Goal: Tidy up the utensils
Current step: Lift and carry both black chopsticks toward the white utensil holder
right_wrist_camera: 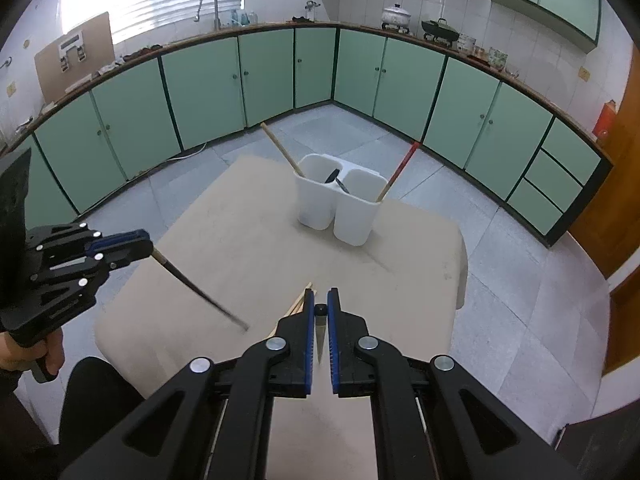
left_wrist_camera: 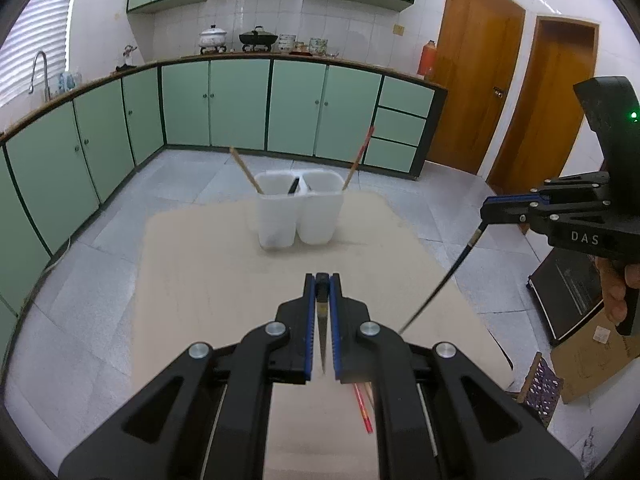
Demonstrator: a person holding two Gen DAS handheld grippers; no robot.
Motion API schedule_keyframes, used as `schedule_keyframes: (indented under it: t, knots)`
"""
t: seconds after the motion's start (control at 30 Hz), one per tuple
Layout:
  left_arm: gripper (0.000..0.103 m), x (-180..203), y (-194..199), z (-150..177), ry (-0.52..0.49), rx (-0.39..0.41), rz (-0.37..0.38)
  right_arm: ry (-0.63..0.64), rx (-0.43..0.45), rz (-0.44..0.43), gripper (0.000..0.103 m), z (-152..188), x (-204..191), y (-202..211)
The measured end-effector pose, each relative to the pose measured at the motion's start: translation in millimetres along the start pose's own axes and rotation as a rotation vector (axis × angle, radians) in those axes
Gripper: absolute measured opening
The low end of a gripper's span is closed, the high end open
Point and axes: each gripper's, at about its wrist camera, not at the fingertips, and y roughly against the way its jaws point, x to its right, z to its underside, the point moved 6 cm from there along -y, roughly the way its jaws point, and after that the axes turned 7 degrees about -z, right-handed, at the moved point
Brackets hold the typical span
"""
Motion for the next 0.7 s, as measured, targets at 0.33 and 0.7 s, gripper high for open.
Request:
schedule_keyframes:
  t: [0.33, 0.7]
  knots:
    - [0.006, -2, 0, -58, -0.037, 0.016, -0.032, 0.003, 0.007, -0.012, 0.006, -37, 0, 18]
    - [0.006, -11, -8, -143, -0.012, 0.072, -0.064, -0.029, 0.047, 0.0, 0.006, -108, 11, 27]
